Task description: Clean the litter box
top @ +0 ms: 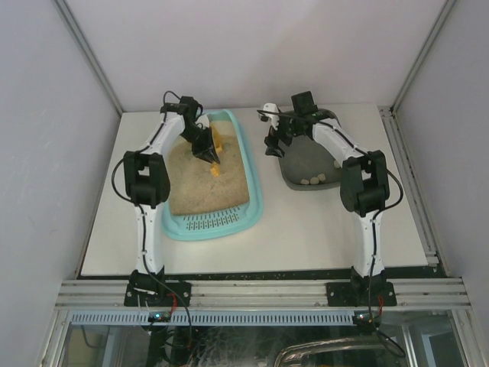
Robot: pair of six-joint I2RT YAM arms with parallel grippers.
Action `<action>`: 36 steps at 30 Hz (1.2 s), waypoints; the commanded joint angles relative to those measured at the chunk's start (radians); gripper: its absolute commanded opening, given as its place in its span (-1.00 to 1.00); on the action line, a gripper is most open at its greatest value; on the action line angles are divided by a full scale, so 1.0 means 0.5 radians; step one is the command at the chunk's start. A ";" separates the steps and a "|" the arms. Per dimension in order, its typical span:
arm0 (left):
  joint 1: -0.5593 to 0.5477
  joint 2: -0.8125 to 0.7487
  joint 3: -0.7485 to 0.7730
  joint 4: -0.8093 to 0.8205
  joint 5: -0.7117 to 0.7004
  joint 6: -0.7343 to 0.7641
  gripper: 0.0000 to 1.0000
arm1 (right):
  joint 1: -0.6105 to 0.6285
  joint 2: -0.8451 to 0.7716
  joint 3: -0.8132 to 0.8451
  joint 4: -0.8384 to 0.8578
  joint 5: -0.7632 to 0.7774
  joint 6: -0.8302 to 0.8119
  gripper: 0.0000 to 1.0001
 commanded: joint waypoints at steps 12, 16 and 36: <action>-0.030 -0.097 -0.277 0.024 -0.143 0.183 -1.00 | 0.087 0.082 0.221 -0.377 -0.229 -0.263 1.00; -0.047 -0.176 -0.374 -0.002 -0.269 0.235 -1.00 | 0.123 0.087 0.220 -0.460 -0.207 -0.315 1.00; -0.192 0.142 0.185 0.016 0.181 0.185 -1.00 | 0.162 0.074 0.232 -0.476 -0.275 -0.246 1.00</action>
